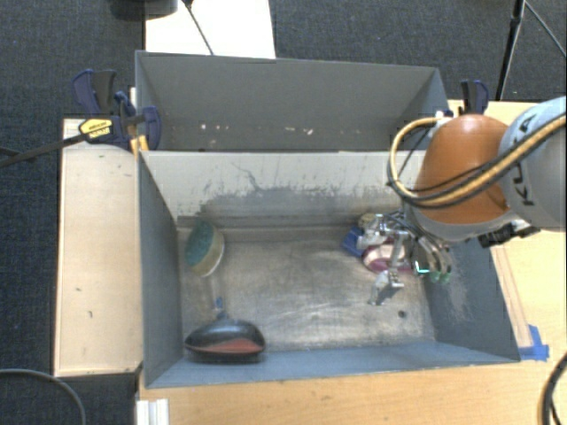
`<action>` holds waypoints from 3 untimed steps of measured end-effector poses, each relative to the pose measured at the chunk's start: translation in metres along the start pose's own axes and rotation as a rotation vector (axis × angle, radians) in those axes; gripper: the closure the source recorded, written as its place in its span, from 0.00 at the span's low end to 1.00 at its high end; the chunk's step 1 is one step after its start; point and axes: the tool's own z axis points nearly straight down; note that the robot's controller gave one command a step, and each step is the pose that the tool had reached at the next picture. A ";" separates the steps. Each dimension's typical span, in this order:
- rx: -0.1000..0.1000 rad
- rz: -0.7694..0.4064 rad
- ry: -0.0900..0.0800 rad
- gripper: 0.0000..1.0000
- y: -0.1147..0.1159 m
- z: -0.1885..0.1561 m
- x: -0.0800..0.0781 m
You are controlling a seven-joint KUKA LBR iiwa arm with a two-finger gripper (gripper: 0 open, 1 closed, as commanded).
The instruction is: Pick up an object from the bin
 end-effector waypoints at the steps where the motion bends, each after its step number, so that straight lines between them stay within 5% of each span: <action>1: 0.005 0.084 -0.019 0.00 -0.069 0.043 -0.026; 2: 0.001 0.060 -0.008 0.00 -0.082 0.032 -0.026; 3: -0.001 0.212 -0.005 0.00 -0.084 0.031 -0.017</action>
Offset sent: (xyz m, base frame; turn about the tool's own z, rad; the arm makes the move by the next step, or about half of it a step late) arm 0.0236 -0.0809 -0.0641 0.0924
